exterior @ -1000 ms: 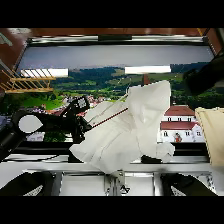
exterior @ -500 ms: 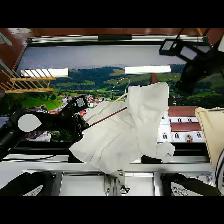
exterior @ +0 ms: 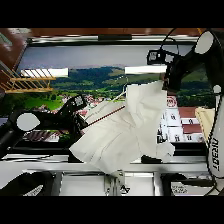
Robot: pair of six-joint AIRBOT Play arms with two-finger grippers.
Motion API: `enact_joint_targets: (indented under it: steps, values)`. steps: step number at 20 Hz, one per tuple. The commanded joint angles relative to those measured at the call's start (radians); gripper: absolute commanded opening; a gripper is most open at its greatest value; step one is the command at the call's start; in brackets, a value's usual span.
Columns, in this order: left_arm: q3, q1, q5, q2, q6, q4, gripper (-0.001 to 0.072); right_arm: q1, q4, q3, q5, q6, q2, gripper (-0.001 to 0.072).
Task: Fold the shirts.
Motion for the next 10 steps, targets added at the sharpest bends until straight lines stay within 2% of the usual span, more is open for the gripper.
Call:
enact_joint_targets:
  steps: [1,5,8,9,10]
  values:
    - [0.000,0.001,0.006,0.000,0.001,0.000,0.0041,0.000,0.053,0.000,-0.031,-0.026,-0.022,0.0587]
    - [0.000,0.000,0.015,-0.010,0.008,0.000,0.0040,0.000,0.097,0.000,0.152,-0.026,-0.086,0.0587]
    - [0.000,0.001,0.022,-0.012,0.008,0.000,0.0040,0.011,0.103,0.000,0.161,-0.032,-0.125,0.0586]
    - [0.000,0.001,0.022,-0.012,0.008,0.002,0.0041,0.013,0.098,0.000,0.145,-0.033,-0.132,0.0553]
    - [0.000,0.001,0.022,-0.012,0.008,0.006,0.0040,0.014,0.097,0.000,0.140,-0.033,-0.135,0.0372]
